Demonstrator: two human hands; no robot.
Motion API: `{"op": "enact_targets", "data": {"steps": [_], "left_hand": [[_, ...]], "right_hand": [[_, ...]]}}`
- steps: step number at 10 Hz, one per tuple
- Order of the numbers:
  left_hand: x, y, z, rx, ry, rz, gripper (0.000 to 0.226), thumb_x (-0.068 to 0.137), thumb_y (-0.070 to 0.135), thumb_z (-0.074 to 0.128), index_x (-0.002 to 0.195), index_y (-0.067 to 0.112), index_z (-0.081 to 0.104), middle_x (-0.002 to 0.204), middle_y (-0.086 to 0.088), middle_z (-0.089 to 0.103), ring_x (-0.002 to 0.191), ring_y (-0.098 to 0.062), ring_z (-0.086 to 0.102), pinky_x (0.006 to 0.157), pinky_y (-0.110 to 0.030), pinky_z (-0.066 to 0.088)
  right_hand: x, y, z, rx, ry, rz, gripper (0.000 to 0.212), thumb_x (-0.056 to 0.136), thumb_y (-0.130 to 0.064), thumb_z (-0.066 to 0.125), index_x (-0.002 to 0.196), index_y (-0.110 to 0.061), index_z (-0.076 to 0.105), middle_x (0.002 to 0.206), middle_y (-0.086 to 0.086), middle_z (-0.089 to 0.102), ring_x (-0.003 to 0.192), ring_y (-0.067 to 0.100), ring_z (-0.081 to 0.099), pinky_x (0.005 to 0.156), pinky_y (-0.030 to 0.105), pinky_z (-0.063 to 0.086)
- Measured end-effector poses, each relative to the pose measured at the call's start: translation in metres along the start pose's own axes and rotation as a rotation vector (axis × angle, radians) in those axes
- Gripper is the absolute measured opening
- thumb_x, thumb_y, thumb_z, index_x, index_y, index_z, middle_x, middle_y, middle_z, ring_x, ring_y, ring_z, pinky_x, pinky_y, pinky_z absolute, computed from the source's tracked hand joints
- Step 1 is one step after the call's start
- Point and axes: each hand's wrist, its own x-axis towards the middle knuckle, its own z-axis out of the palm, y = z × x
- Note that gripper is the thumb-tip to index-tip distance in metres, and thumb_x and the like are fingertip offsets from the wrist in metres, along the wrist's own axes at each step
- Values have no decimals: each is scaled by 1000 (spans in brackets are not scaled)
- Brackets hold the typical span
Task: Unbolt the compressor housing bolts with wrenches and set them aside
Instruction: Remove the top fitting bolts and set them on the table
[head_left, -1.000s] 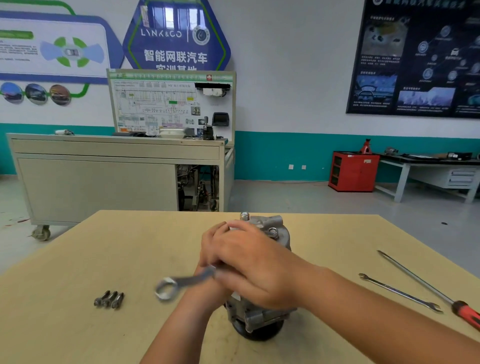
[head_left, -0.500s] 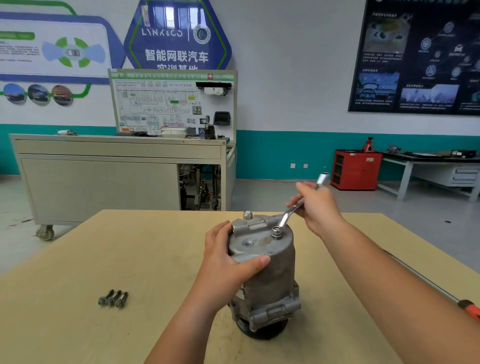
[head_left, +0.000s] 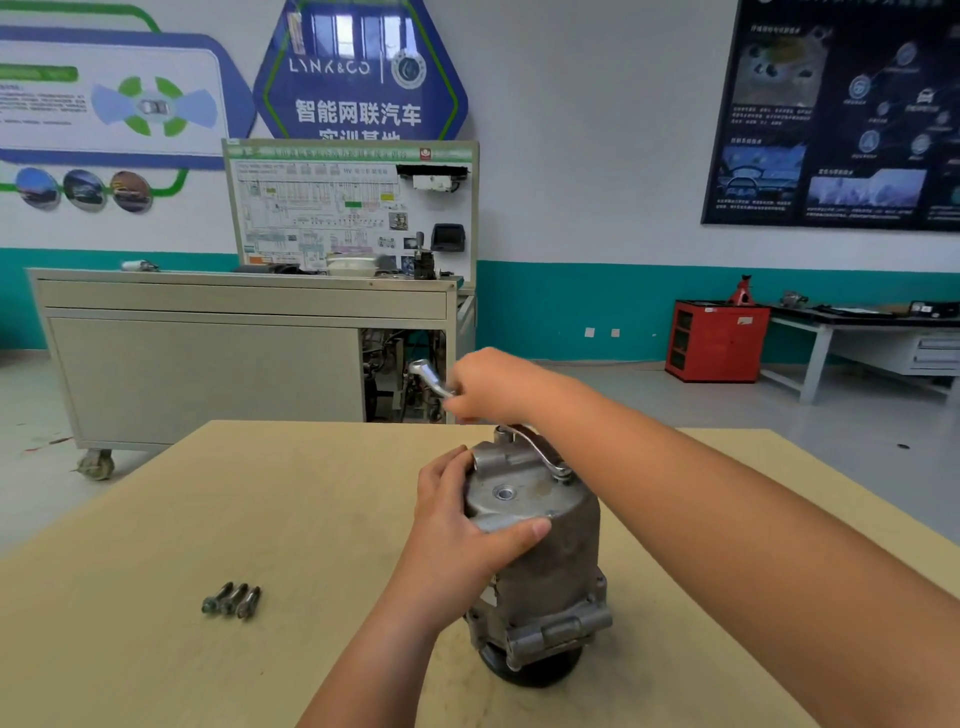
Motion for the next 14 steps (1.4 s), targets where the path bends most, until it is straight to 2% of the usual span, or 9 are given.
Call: {"op": "enact_targets", "data": {"steps": [2, 3, 4, 5, 6, 7, 8, 11, 14], "left_hand": [[-1, 9, -5, -9, -50, -43, 60, 76, 19, 78, 125, 29, 45, 127, 9, 45, 113, -3, 51, 87, -15, 43], [-3, 14, -3, 594, -38, -563, 17, 90, 28, 58, 106, 36, 58, 101, 25, 58, 104, 11, 51, 85, -8, 37], [0, -4, 1, 737, -84, -330, 58, 89, 23, 53, 114, -12, 15, 81, 14, 43, 101, 9, 47, 75, -7, 25], [0, 7, -1, 42, -53, -126, 69, 79, 15, 75, 137, 18, 38, 131, 6, 34, 122, -8, 42, 96, -10, 31], [1, -2, 1, 18, -44, -33, 80, 71, 28, 82, 138, 26, 39, 135, 13, 30, 122, -2, 40, 88, -3, 33], [0, 2, 3, -26, -21, 0, 81, 71, 30, 81, 139, 26, 39, 136, 12, 29, 122, -2, 39, 95, -11, 32], [0, 0, -2, -2, -17, -19, 80, 71, 32, 80, 139, 28, 37, 135, 14, 28, 122, -3, 39, 95, -13, 34], [-1, 1, -2, 18, -16, 10, 81, 72, 33, 80, 140, 27, 35, 134, 15, 28, 120, -2, 39, 94, -12, 34], [0, 1, 0, 13, -26, 12, 67, 73, 30, 80, 126, 35, 40, 133, 12, 32, 120, -5, 43, 96, -17, 40]], "right_hand": [[-39, -41, 6, -30, 34, -353, 27, 97, -28, 48, 114, -12, 61, 100, 6, 66, 90, 22, 58, 70, 33, 42], [-83, -50, 16, 91, 93, -485, 26, 98, -28, 45, 117, -16, 59, 108, 4, 67, 97, 22, 58, 83, 37, 43], [-138, -41, 32, 283, 324, -631, 21, 95, -32, 46, 99, -18, 61, 93, -5, 62, 89, 12, 52, 85, 33, 34], [-186, -15, 55, 660, 669, -616, 39, 92, -52, 45, 69, -21, 43, 79, -10, 51, 79, 11, 50, 93, 31, 36], [-199, 10, 57, 1482, 978, -324, 54, 85, -63, 44, 49, -23, 37, 59, -6, 48, 66, 15, 51, 91, 32, 47], [-170, 41, 41, 1979, 1189, 189, 48, 97, -44, 37, 56, -21, 45, 42, -7, 35, 42, 11, 43, 61, 31, 54], [-120, 63, 24, 2009, 1158, 497, 23, 100, -23, 42, 78, -15, 42, 36, -10, 35, 31, 5, 38, 43, 19, 44], [-29, 61, 9, 987, 275, 641, 15, 97, -11, 46, 109, -4, 51, 74, 3, 59, 51, 9, 57, 37, 15, 39], [-9, -28, -2, 97, -17, -35, 17, 94, -18, 51, 102, -10, 64, 99, 3, 72, 87, 14, 67, 68, 26, 47]]}}
